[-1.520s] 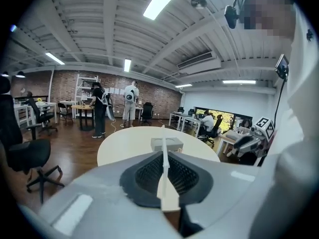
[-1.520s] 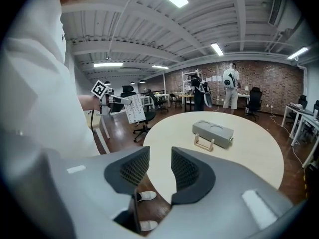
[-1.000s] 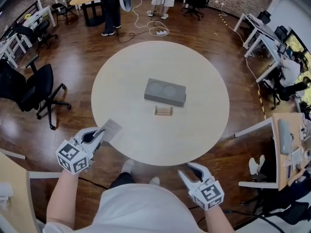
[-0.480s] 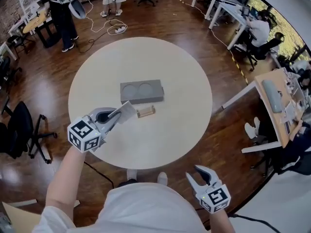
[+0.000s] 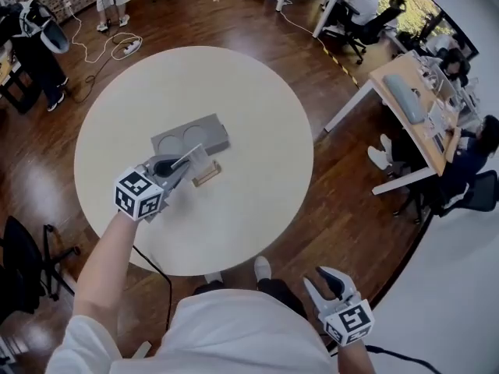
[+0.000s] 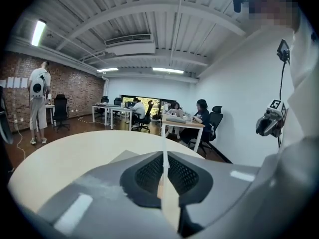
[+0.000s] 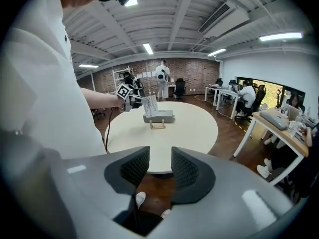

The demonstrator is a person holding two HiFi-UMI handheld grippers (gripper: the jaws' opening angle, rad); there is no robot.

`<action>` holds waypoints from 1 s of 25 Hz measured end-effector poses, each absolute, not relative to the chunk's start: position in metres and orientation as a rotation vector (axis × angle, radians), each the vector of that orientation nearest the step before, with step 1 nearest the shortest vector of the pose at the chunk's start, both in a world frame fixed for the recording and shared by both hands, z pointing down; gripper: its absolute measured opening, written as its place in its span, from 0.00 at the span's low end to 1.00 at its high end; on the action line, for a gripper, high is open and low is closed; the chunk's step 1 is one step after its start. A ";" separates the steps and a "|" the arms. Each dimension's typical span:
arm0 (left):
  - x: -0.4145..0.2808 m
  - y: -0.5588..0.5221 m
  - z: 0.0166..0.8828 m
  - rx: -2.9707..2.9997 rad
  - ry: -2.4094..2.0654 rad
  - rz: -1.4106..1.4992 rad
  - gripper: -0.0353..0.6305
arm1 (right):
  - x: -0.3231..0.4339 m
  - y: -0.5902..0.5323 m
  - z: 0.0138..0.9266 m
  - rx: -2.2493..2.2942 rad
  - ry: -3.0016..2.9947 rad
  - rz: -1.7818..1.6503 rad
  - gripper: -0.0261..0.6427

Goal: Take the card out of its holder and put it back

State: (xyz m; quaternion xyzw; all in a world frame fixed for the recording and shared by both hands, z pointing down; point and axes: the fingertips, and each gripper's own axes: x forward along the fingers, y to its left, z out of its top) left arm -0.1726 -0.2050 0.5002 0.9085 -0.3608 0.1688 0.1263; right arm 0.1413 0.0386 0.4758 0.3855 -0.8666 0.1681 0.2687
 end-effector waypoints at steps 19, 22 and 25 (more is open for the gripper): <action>-0.165 -0.232 0.537 2.652 -0.943 0.509 0.08 | 0.149 0.047 0.479 1.110 -2.259 0.512 0.25; -0.162 -0.233 0.539 2.655 -0.918 0.543 0.08 | 0.146 0.044 0.478 1.099 -2.259 0.514 0.25; -0.160 -0.234 0.541 2.653 -0.910 0.556 0.08 | 0.147 0.041 0.478 1.099 -2.256 0.514 0.25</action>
